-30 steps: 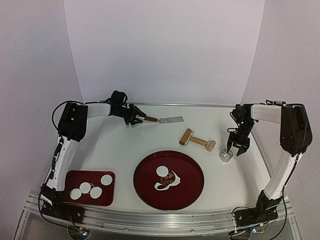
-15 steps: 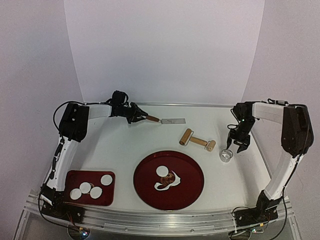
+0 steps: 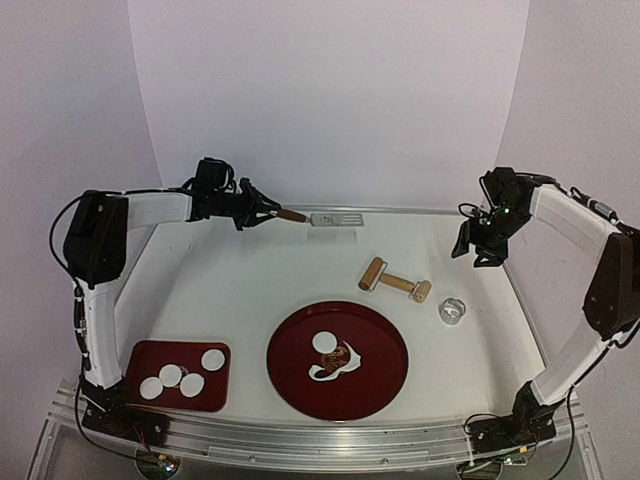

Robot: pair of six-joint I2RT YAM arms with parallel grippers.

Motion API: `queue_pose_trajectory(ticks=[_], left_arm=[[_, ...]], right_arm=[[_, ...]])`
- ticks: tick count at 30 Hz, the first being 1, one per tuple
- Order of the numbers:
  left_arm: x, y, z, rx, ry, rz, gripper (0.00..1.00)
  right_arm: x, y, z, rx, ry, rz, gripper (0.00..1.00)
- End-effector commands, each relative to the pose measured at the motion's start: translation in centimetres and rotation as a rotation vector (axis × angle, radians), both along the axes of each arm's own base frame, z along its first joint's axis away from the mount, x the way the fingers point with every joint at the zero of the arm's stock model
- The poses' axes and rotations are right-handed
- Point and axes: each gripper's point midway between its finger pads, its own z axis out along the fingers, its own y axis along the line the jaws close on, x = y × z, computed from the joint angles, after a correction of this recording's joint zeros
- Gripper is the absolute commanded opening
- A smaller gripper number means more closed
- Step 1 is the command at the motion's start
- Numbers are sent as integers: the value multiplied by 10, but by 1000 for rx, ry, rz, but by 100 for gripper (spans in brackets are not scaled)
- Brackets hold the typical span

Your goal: Roll out the dumpling wrappers from the dough

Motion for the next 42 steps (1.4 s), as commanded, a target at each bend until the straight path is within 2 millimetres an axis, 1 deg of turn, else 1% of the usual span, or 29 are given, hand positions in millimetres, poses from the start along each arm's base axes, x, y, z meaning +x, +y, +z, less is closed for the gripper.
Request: queue_pose_trajectory(ticks=[1, 3, 6, 9, 10, 14, 16, 18, 22, 24, 27, 31, 33, 35, 38, 42], left_arm=[[-45, 9, 70, 46, -156, -9, 0], [-74, 16, 62, 118, -112, -19, 0], [-122, 33, 51, 221, -24, -13, 0], [-171, 49, 43, 304, 58, 0, 0], [-185, 52, 41, 333, 82, 4, 0], [-239, 61, 35, 423, 154, 19, 0], [-258, 70, 32, 450, 193, 56, 0], [-272, 78, 31, 458, 216, 83, 0], [-292, 92, 25, 489, 253, 113, 0], [-297, 93, 21, 507, 254, 117, 0], [-297, 89, 16, 503, 254, 107, 0], [-295, 80, 16, 549, 240, 83, 0], [-294, 78, 18, 584, 231, 80, 0], [-294, 78, 18, 604, 229, 78, 0], [-295, 77, 14, 611, 230, 73, 0], [-298, 73, 5, 612, 236, 52, 0]], right_arm=[[-21, 57, -5, 116, 51, 149, 63], [-34, 81, -17, 124, 88, 200, 63], [-49, 110, -34, 141, 133, 243, 62], [-61, 133, -52, 157, 168, 273, 60], [-64, 137, -58, 155, 181, 282, 59], [-77, 144, -90, 122, 261, 302, 53], [-80, 147, -100, 96, 277, 326, 51], [-80, 148, -108, 75, 281, 342, 49], [-77, 149, -122, 43, 280, 363, 43], [-74, 152, -129, 34, 277, 371, 39], [-69, 160, -137, 33, 280, 387, 33], [-67, 170, -143, 4, 275, 409, 25], [-67, 168, -146, -29, 269, 395, 17], [-69, 164, -149, -52, 273, 374, 12], [-72, 157, -152, -83, 278, 350, 6], [-76, 154, -155, -95, 289, 338, 0]])
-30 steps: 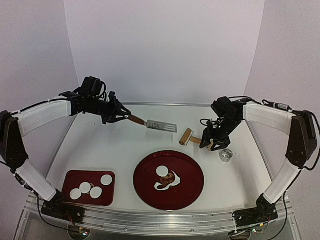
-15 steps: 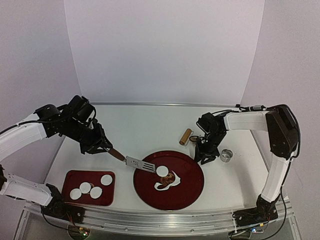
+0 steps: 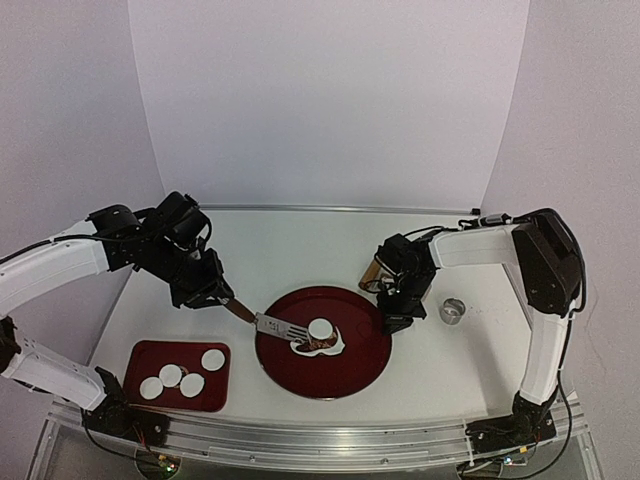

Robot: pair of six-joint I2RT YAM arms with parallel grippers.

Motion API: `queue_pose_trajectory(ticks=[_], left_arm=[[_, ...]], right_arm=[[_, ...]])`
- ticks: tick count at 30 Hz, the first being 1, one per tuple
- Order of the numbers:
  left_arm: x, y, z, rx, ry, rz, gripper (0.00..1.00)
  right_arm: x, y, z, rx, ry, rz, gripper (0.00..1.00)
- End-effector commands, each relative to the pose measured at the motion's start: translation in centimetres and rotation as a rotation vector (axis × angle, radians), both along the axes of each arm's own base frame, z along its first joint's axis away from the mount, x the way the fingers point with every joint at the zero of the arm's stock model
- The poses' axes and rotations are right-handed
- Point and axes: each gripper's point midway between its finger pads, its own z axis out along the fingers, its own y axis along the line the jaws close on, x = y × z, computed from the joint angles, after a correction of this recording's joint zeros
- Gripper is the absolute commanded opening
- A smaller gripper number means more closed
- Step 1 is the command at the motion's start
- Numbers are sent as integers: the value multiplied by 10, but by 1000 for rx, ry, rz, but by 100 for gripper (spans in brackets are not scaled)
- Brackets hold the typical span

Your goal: Roll out the dumpling wrappers from the dough

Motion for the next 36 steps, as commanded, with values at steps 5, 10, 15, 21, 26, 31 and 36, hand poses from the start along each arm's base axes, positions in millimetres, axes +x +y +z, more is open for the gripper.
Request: queue_pose_trajectory(ticks=[5, 10, 15, 21, 26, 31, 36], left_arm=[[-3, 3, -10, 48, -8, -21, 0], [-4, 13, -25, 62, 13, 62, 0], [4, 25, -23, 98, -17, 134, 0], [12, 24, -31, 86, -14, 135, 0], [17, 26, -38, 75, -15, 157, 0], [27, 22, -39, 15, -74, 193, 0], [34, 18, -43, -65, -141, 220, 0]], right_arm=[[5, -16, -6, -80, -20, -64, 0], [3, -14, -8, -73, -10, -61, 0], [4, -11, -7, -68, -9, -58, 0], [5, -7, -6, -63, -11, -50, 0], [1, -7, -7, -68, -4, -42, 0], [-3, -5, -8, -68, 5, -41, 0], [-3, 0, -9, -57, 17, -50, 0]])
